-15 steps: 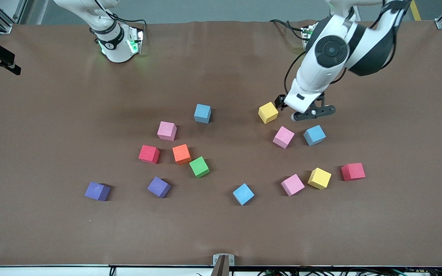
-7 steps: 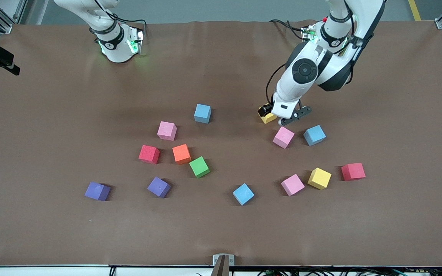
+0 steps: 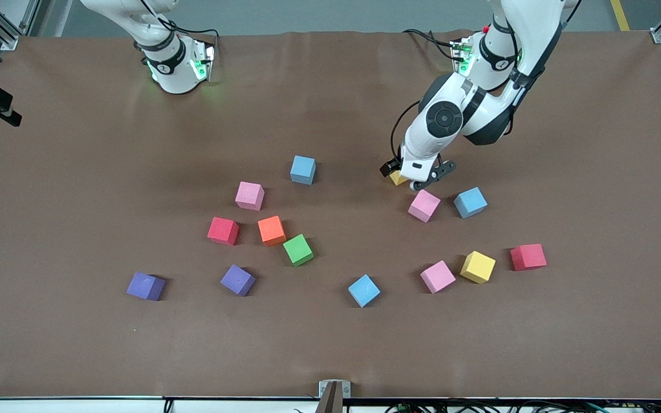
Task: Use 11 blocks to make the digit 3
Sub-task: 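Reach the left gripper down and grasp the yellow cube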
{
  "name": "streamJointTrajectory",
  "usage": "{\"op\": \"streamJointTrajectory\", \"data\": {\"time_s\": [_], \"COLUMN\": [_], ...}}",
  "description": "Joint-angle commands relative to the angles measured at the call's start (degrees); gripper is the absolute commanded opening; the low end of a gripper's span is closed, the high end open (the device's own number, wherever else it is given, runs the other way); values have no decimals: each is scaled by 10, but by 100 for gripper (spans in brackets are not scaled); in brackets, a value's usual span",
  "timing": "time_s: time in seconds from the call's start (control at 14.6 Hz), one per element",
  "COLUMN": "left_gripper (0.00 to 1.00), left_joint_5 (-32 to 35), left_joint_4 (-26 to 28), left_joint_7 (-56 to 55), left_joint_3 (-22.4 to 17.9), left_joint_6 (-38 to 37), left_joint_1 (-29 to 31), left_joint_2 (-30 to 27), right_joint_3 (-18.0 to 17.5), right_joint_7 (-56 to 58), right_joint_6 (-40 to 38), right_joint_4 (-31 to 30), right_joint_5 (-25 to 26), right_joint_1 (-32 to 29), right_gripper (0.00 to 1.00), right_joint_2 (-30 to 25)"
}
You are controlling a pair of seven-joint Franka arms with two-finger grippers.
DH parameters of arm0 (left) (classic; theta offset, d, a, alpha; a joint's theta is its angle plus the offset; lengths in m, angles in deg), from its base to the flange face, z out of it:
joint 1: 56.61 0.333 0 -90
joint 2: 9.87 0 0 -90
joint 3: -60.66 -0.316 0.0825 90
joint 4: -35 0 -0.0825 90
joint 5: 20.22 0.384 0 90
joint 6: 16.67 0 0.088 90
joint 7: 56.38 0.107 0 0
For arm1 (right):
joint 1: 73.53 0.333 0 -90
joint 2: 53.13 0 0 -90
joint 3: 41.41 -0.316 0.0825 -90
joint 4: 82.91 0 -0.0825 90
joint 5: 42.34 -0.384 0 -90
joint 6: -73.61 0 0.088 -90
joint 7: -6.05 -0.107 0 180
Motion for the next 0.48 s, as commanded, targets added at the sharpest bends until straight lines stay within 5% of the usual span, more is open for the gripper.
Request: {"op": "streamJointTrajectory", "data": {"time_s": [0.0, 0.41], "left_gripper": [100, 100], "left_joint_5": [31, 37], "left_joint_4": [11, 10], "left_joint_7": [-10, -13], "left_joint_3": [0, -2], "left_joint_6": [-2, 20], "left_joint_1": [1, 1], "left_joint_2": [5, 41], "right_joint_3": [-6, -8], "right_joint_7": [-2, -8], "right_joint_6": [25, 56], "right_joint_4": [3, -2], "right_joint_5": [7, -1], "right_joint_1": [-10, -1], "right_gripper": [100, 100], "right_joint_2": [38, 93]}}
